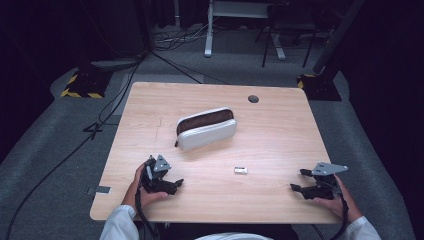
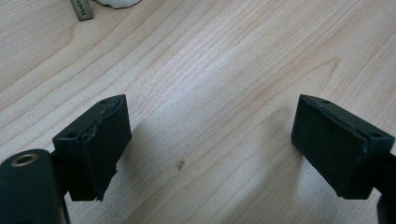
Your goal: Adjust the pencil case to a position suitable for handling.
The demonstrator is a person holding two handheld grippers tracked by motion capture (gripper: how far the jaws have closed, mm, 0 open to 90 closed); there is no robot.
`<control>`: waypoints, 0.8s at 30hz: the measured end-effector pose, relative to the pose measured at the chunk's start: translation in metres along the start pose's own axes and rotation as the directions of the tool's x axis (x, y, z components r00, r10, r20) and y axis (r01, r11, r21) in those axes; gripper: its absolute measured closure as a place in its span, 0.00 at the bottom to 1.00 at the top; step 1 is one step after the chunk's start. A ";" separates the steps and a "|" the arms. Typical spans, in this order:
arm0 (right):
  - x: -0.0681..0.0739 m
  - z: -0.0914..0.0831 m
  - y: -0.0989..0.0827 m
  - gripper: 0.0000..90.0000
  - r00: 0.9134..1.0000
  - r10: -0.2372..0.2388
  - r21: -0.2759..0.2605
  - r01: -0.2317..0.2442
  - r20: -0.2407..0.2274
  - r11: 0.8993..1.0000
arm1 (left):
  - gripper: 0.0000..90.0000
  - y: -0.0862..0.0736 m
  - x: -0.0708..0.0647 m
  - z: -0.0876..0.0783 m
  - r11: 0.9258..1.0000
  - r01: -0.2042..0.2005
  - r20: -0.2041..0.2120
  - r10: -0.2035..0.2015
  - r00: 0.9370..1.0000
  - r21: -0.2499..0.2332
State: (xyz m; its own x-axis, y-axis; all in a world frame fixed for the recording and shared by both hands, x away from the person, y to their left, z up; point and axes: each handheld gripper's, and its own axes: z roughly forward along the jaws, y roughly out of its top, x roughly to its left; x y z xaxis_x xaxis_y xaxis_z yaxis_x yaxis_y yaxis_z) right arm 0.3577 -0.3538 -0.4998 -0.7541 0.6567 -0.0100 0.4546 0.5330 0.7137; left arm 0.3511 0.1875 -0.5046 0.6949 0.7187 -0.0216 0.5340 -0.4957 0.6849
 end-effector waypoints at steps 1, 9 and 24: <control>0.006 0.009 0.011 0.27 0.999 -0.030 0.016 0.030 -0.033 0.999 | 0.14 0.000 0.000 0.000 1.000 0.000 0.000 0.000 1.000 0.000; 0.033 0.052 0.050 0.26 0.979 -0.141 -0.019 0.140 -0.147 0.990 | 0.14 0.000 0.000 0.000 1.000 -0.002 -0.002 0.002 1.000 0.000; 0.067 0.102 0.100 0.45 0.966 -0.177 -0.050 0.170 -0.188 0.984 | 0.14 0.000 0.000 0.000 1.000 -0.001 0.002 0.001 1.000 0.001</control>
State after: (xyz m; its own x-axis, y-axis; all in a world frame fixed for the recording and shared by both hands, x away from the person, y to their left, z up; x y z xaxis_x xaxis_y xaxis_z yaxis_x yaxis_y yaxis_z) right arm 0.4004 -0.2020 -0.5010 -0.8983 0.4395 -0.0039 0.2950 0.6096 0.7358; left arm 0.3513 0.1876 -0.5045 0.6968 0.7169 -0.0225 0.5334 -0.4970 0.6845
